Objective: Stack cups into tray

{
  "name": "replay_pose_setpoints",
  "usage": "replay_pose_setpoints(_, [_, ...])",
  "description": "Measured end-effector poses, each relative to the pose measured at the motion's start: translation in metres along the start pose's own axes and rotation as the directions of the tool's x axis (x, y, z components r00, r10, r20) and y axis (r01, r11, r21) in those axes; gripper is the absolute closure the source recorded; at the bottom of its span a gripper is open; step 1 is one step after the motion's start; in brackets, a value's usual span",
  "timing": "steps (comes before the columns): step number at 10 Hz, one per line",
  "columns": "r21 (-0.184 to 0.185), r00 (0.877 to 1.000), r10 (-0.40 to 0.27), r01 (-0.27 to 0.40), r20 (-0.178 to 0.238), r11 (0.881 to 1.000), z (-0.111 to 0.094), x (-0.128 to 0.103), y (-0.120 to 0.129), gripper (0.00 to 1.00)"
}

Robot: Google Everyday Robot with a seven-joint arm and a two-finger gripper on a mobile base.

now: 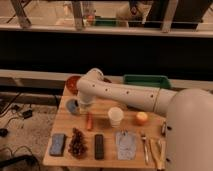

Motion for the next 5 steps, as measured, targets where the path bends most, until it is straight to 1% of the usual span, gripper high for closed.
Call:
replay_pose_setpoints(1, [0.009,1.000,-0.024,0.024,0.008,1.000,-0.003,-0.011,0.000,1.00])
replay_pose_setpoints(2, [0.031,0.998,-0.056,0.056,0.012,0.998,-0.010,-0.024,-0.003,1.00])
replay_pose_setpoints(3, [0.045,0.997,-0.081,0.080,0.017,0.996,-0.017,-0.037,-0.006,1.00])
replay_pose_setpoints(5, [0.053,0.994,-0.110,0.108,0.024,0.993,-0.023,-0.051,-0.010,1.00])
